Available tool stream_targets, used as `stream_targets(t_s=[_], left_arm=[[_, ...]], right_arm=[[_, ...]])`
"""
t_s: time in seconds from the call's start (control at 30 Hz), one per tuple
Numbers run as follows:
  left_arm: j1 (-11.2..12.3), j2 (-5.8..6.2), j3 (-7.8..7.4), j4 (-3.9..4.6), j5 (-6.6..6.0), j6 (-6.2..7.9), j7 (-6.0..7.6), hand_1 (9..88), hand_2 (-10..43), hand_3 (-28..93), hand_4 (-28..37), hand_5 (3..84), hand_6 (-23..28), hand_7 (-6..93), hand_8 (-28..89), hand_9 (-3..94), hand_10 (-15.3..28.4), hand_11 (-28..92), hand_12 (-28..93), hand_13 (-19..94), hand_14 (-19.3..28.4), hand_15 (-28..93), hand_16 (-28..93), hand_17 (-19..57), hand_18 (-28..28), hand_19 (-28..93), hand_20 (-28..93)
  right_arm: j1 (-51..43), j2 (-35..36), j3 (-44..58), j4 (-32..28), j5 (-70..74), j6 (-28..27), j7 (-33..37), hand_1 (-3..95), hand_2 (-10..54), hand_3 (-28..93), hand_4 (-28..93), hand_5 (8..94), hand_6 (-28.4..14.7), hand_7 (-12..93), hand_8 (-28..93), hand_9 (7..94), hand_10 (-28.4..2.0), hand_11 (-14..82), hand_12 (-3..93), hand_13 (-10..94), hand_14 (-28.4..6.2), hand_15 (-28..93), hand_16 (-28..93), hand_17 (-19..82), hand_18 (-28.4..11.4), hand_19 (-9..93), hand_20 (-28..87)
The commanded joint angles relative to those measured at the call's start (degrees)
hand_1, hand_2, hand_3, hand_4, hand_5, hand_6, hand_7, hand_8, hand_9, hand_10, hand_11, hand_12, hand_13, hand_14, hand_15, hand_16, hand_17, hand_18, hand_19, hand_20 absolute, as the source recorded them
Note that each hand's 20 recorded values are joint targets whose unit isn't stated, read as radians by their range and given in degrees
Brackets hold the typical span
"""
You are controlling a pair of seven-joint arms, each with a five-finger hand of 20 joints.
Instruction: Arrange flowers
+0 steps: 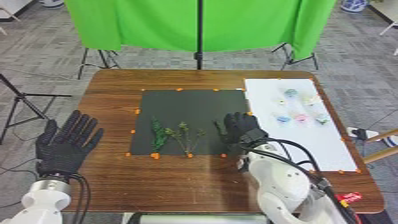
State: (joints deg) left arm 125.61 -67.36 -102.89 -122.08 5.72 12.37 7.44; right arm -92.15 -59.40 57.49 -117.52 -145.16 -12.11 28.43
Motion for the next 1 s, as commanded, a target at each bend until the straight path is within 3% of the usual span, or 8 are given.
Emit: stream_targets(t_s=[0.03,0.13,0.2,0.33,0.47,0.7,0.93,1.0], left_arm=[[0.9,-0.56,0.09,0.11,-0.14,0.75,-0.53,26.9,15.1,71,-28.3,45.3,8.5,11.6,-8,38.7,14.8,15,13,29,15.6,34,-3,-4.8,15.4,33,16],[0.93,-0.56,0.05,0.06,-0.16,0.93,-0.49,26.9,15.1,71,-28.3,45.3,8.5,11.7,-8,38.7,14.8,15,13,29,15.6,34,-3,-4.8,15.4,33,16],[1.3,-0.59,-0.09,-0.1,-0.12,1.01,-0.34,26.9,15.0,71,-28.3,45.3,8.5,11.7,-8,38.7,14.8,15,13,29,15.6,34,-3,-4.8,15.4,33,16],[1.4,-0.46,-0.14,-0.11,-0.13,1.11,-0.32,26.9,15.1,71,-28.3,45.4,8.5,11.7,-8,38.7,14.8,15,13,29,15.6,34,-3,-4.8,15.4,33,16],[1.24,-0.49,-0.12,-0.1,0.1,1.41,-0.7,27.0,15.2,71,-28.3,45.4,8.5,11.9,-8,38.8,14.9,15,13,29,15.6,34,-3,-4.8,15.4,33,16],[1.12,-0.47,0.01,-0.08,0.1,1.15,-0.84,27.0,15.4,71,-28.3,45.5,8.5,11.9,-8,38.9,15.1,16,13,29,15.7,34,-3,-4.8,15.4,33,16],[1.48,-0.58,0.02,-0.06,0.16,0.86,-0.87,27.1,15.4,71,-28.3,45.6,8.5,11.8,-8,38.9,15.2,16,13,29,15.6,34,-3,-4.7,15.3,33,16],[1.53,-0.24,0.17,0.14,-0.38,1.43,-0.68,27.0,15.4,71,-28.3,45.6,8.5,11.9,-8,38.9,15.1,16,13,29,15.6,34,-3,-4.8,15.4,33,16]], right_arm=[[-2.32,0.54,1.49,-2.95,1.64,-1.06,1.78,45.3,-9.5,72,-21,60.5,-8.7,32,11,53.8,-26.0,8.7,13.9,68,-14.2,60,25,42,-26.5,93,38],[-3.62,0.96,2.81,-3.39,0.65,-2.75,2.76,43.1,-9.5,73,-19,60.9,-9.1,30,-7,53.9,-26.2,8.6,13.8,68,-14.1,59,25,42,-26.9,93,38],[-4.26,1.39,3.55,-3.72,2.63,-4.35,4.24,45.2,-8.6,73,-20,64.4,-9.5,24,8,55.3,-25.8,8.8,14.2,69,-14.6,59,25,42,-27.0,93,38],[-5.77,1.76,4.53,-4.0,1.43,-7.82,4.73,46.3,-2.2,72,-20,69.1,-10.5,17,11,55.9,-25.8,9.0,14.3,68,-15.5,60,25,42,-27.4,93,39],[-6.17,1.65,3.7,-3.27,-0.67,-10.72,3.95,55.5,-5.9,70,-21,71.3,-10.3,16,16,56.2,-25.1,9.1,14.3,67,-14.3,58,30,41,-27.5,93,40],[-5.39,0.38,1.63,-2.61,-1.23,-11.99,2.89,63.5,-6.4,71,-24,71.7,-8.1,17,17,56.1,-22.8,9.1,14.8,65,-9.5,52,37,39,-26.6,93,40],[-5.9,-0.11,1.21,-4.58,0.2,-13.54,2.41,63.1,-6.6,71,-25,71.0,-7.7,17,17,56.0,-22.4,9.3,15.0,65,-9.0,51,38,39,-26.6,93,40],[-6.35,0.16,1.06,-5.29,-0.38,-13.23,2.1,62.3,-6.8,71,-24,70.9,-7.7,17,17,56.1,-22.5,9.5,15.0,65,-9.4,50,38,39,-26.8,93,40]])
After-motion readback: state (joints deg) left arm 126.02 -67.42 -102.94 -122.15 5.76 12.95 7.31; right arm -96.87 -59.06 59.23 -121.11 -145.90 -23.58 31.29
